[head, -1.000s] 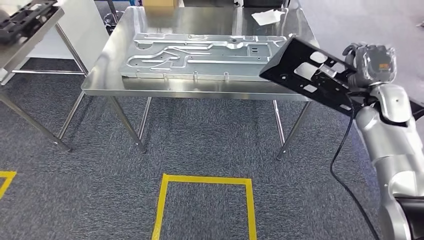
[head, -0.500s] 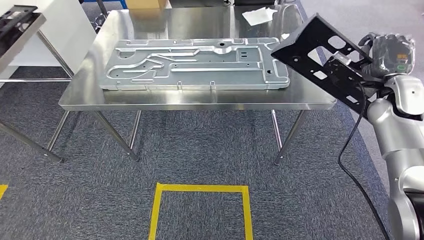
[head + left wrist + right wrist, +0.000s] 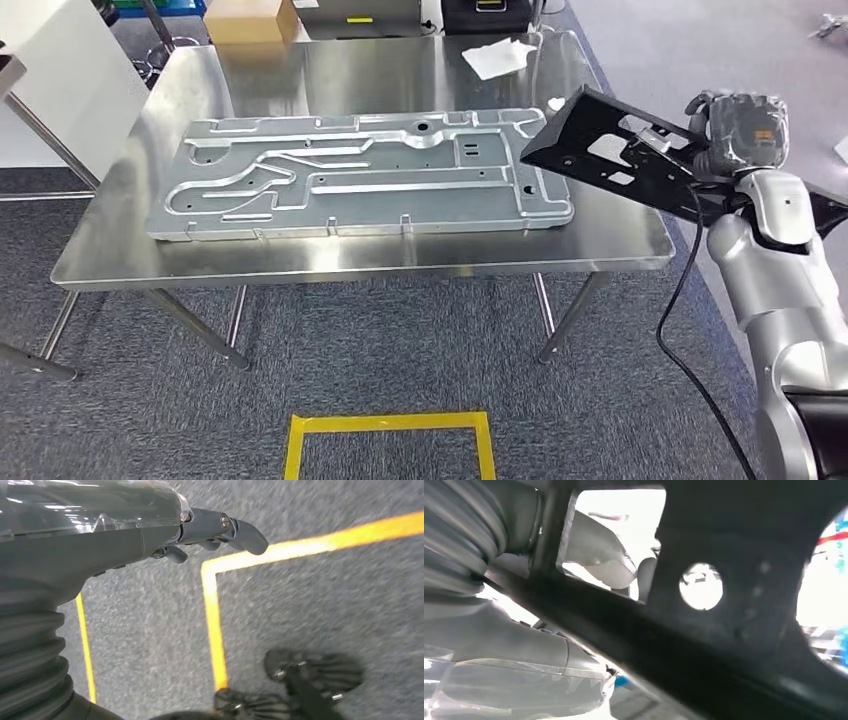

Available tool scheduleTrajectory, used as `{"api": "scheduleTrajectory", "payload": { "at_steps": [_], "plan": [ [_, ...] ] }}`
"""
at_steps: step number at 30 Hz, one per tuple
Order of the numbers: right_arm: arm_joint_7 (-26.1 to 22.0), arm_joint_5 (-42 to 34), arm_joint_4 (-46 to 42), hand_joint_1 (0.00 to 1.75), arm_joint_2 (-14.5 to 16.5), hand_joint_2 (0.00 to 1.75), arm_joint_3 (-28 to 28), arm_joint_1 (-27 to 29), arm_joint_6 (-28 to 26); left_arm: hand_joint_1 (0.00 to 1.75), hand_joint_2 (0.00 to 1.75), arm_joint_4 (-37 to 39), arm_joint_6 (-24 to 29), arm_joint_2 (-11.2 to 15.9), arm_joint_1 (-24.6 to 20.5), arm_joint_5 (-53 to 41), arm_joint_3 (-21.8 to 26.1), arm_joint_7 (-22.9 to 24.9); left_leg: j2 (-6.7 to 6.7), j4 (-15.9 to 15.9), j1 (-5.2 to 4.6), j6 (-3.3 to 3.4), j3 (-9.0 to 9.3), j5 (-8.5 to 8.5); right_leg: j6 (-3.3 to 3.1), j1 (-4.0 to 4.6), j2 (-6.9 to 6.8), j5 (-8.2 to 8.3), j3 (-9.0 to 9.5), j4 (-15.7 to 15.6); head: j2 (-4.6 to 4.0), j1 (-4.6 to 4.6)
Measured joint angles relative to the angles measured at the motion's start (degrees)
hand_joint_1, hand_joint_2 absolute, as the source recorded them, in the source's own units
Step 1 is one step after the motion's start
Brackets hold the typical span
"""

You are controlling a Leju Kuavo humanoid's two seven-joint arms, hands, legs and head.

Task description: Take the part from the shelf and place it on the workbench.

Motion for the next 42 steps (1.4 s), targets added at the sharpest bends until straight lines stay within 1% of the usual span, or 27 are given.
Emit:
{"api": "scheduleTrajectory", "payload": {
  "at_steps": [1,2,3,4,5,6,7,8,9,10,11,13,15,16,18,19,20,21,23,24,25,26,27,30,33,38,42],
  "plan": [
    [-0.04,0.09,0.02,1.75,0.02,1.75,0.0,-0.22,0.07,0.0,1.75,0.0,0.16,-0.01,-0.23,0.09,0.01,0.0,0.02,-0.35,0.18,0.13,0.49,-0.44,0.2,0.03,-0.74,-1.14,-2.08,3.32,-0.01,0.01],
    [-0.08,0.17,0.11,1.75,0.05,1.75,0.01,-0.34,0.26,0.0,1.75,0.0,0.32,-0.03,-0.31,0.2,0.02,0.03,0.03,-0.47,0.27,0.25,0.95,-0.97,0.47,0.09,-1.07,-2.25,-4.97,7.44,-0.01,0.0],
    [-0.12,0.19,0.27,1.75,0.07,1.75,0.01,-0.31,0.57,0.0,1.75,0.0,0.46,-0.07,-0.29,0.33,0.04,0.05,0.04,-0.48,0.36,0.24,1.44,-1.5,0.74,0.06,-1.12,-2.84,-7.95,11.23,-0.01,0.0],
    [-0.21,0.2,0.49,1.75,0.08,1.75,0.02,-0.17,0.99,0.0,1.75,0.0,0.55,-0.14,-0.18,0.47,0.07,0.06,0.01,-0.46,0.46,0.19,2.02,-2.07,0.96,0.01,-1.15,-2.31,-10.54,13.65,-0.01,0.0],
    [-0.4,0.19,0.73,1.75,0.1,1.75,0.04,-0.04,1.62,0.0,1.75,0.0,0.6,-0.24,-0.05,0.61,0.13,0.04,-0.04,-0.42,0.56,0.08,2.64,-2.65,1.11,-0.02,-1.19,-0.45,-12.29,13.95,-0.01,0.0],
    [-0.71,0.1,0.97,1.75,0.12,1.75,0.05,-0.03,2.47,0.0,1.75,-0.01,0.63,-0.35,0.04,0.81,0.23,-0.05,-0.11,-0.33,0.68,-0.09,3.26,-3.22,1.16,-0.03,-1.24,2.66,-12.98,11.9,-0.01,0.0],
    [-1.1,-0.02,1.2,1.75,0.13,1.75,0.08,-0.12,3.44,0.0,1.75,-0.01,0.64,-0.46,0.11,1.02,0.41,-0.16,-0.2,-0.2,0.77,-0.32,3.81,-3.8,1.14,-0.02,-1.34,6.42,-12.94,8.23,-0.01,0.0],
    [-1.51,-0.19,1.45,1.75,0.17,1.75,0.1,-0.31,4.51,0.0,1.75,-0.02,0.63,-0.54,0.15,1.25,0.62,-0.25,-0.28,-0.05,0.77,-0.6,4.23,-4.29,0.96,0.1,-1.47,9.32,-12.48,4.75,0.0,0.0],
    [-1.9,-0.33,1.72,1.75,0.24,1.75,0.16,-0.56,5.63,0.0,1.75,-0.02,0.62,-0.58,0.16,1.44,0.82,-0.29,-0.39,0.15,0.76,-0.9,4.48,-4.69,0.6,0.21,-1.55,11.11,-11.84,1.73,0.0,0.01],
    [-2.22,-0.39,2.0,1.75,0.38,1.75,0.28,-0.81,6.53,0.0,1.75,-0.02,0.62,-0.6,0.16,1.57,0.98,-0.27,-0.45,0.26,0.73,-1.17,4.58,-4.94,0.1,0.37,-1.62,11.79,-11.42,0.06,0.0,0.01],
    [-2.46,-0.37,2.3,1.75,0.58,1.75,0.42,-1.1,7.19,0.0,1.75,-0.02,0.62,-0.61,0.16,1.66,1.09,-0.19,-0.49,0.3,0.71,-1.41,4.61,-5.07,-0.44,0.53,-1.62,11.54,-11.17,-0.4,0.0,0.02],
    [-2.69,0.04,2.83,1.75,1.25,1.75,0.86,-1.87,7.68,0.0,1.75,-0.02,0.64,-0.54,0.08,1.76,1.22,0.05,-0.42,0.41,0.7,-1.88,4.57,-5.43,-1.34,0.42,-1.52,11.46,-10.9,-0.96,-0.01,0.03],
    [-2.63,0.87,3.3,1.75,2.42,1.75,1.45,-2.78,7.47,0.0,1.75,-0.01,0.67,-0.43,-0.1,1.73,1.3,0.26,-0.18,2.51,0.78,-2.72,3.81,-6.96,-1.95,0.05,-1.48,11.5,-10.53,-1.32,-0.02,0.03],
    [-2.52,1.4,3.55,1.75,3.21,1.75,1.87,-3.19,7.35,0.0,1.75,0.0,0.67,-0.37,-0.21,1.61,1.31,0.31,-0.02,5.28,1.01,-3.21,2.62,-8.43,-2.21,-0.07,-1.47,11.48,-10.31,-1.43,-0.01,0.02],
    [-2.17,2.51,4.17,1.75,5.1,1.75,3.01,-3.7,7.17,0.0,1.75,0.0,0.66,-0.39,-0.32,1.24,1.3,0.38,0.27,12.79,1.71,-4.02,-0.93,-11.39,-2.56,-0.1,-1.34,11.35,-10.05,-1.46,-0.01,0.02],
    [-2.02,3.02,4.57,1.75,6.2,1.75,3.71,-3.81,7.1,0.0,1.75,0.0,0.66,-0.39,-0.33,1.02,1.28,0.41,0.4,15.49,2.02,-4.29,-2.36,-11.96,-2.58,-0.11,-1.22,11.28,-9.91,-1.45,0.0,0.02],
    [-1.87,3.49,5.02,1.75,7.28,1.75,4.45,-3.84,7.02,0.0,1.75,0.0,0.66,-0.38,-0.33,0.85,1.24,0.44,0.51,16.17,2.25,-4.5,-2.89,-11.44,-2.57,-0.13,-1.1,11.19,-9.74,-1.44,-0.01,0.02],
    [-1.7,3.94,5.45,1.75,8.34,1.75,5.14,-3.84,6.84,0.0,1.75,0.0,0.67,-0.36,-0.34,0.71,1.19,0.47,0.59,14.56,2.41,-4.62,-2.32,-9.89,-2.5,-0.17,-1.01,11.08,-9.51,-1.44,-0.01,0.02],
    [-1.21,4.75,6.17,1.75,10.31,1.75,6.33,-4.03,6.32,0.0,1.75,0.0,0.74,-0.33,-0.38,0.58,1.1,0.55,0.7,7.05,2.54,-4.53,0.98,-5.75,-2.21,-0.28,-0.9,10.8,-9.0,-1.46,-0.01,0.02],
    [-0.86,5.16,6.54,1.75,11.26,1.75,6.82,-4.3,5.95,0.0,1.75,0.0,0.8,-0.32,-0.43,0.55,1.07,0.62,0.72,3.44,2.45,-4.36,2.7,-4.5,-1.97,-0.22,-0.89,10.66,-8.88,-1.45,-0.01,0.02],
    [-0.55,5.61,6.99,1.75,12.29,1.75,7.35,-4.69,5.68,0.0,1.75,0.0,0.87,-0.32,-0.51,0.53,1.03,0.71,0.73,1.13,2.31,-4.14,3.79,-3.97,-1.67,-0.19,-0.89,10.6,-8.87,-1.49,-0.01,0.02],
    [-0.23,6.17,7.51,1.75,13.31,1.75,7.89,-5.11,5.51,0.0,1.75,0.0,0.92,-0.32,-0.59,0.53,0.98,0.83,0.71,0.02,2.17,-3.96,4.29,-4.04,-1.38,-0.14,-0.92,10.6,-8.88,-1.62,-0.01,0.01],
    [0.1,6.8,8.09,1.75,14.59,1.75,8.52,-5.5,5.4,0.0,1.75,0.0,0.95,-0.34,-0.61,0.53,0.93,1.02,0.67,-0.39,2.13,-3.92,4.48,-4.09,-1.32,0.02,-0.96,10.61,-8.91,-1.67,0.0,0.02],
    [0.6,8.43,9.54,1.75,18.6,1.75,10.49,-6.27,5.68,0.0,1.75,0.0,0.95,-0.4,-0.66,0.48,0.77,1.72,0.63,-0.84,2.22,-3.9,4.54,-3.82,-1.63,0.11,-1.02,10.8,-8.77,-2.03,-0.01,0.05],
    [0.55,9.26,10.5,1.75,22.05,1.75,12.0,-6.58,6.22,0.0,1.75,0.0,0.89,-0.36,-1.02,0.3,0.61,2.21,0.48,-0.8,2.1,-3.59,4.45,-3.75,-1.43,0.03,-1.2,10.94,-8.58,-2.43,-0.02,0.05],
    [-0.1,9.25,11.73,1.75,26.37,1.75,13.77,-7.05,6.53,0.0,1.75,0.0,0.8,-0.34,-0.88,0.39,0.07,3.28,0.13,-0.78,2.06,-3.2,4.39,-3.72,-1.15,0.0,-1.53,11.1,-8.35,-2.8,-0.01,0.05],
    [0.06,9.08,11.97,1.75,28.44,1.75,14.76,-7.35,7.6,0.0,1.75,0.0,1.24,-0.31,-0.92,1.0,-0.09,4.63,0.16,-0.76,1.96,-3.02,4.32,-3.64,-0.8,-0.08,-1.52,11.27,-8.42,-2.87,-0.01,0.05]
  ]
}}
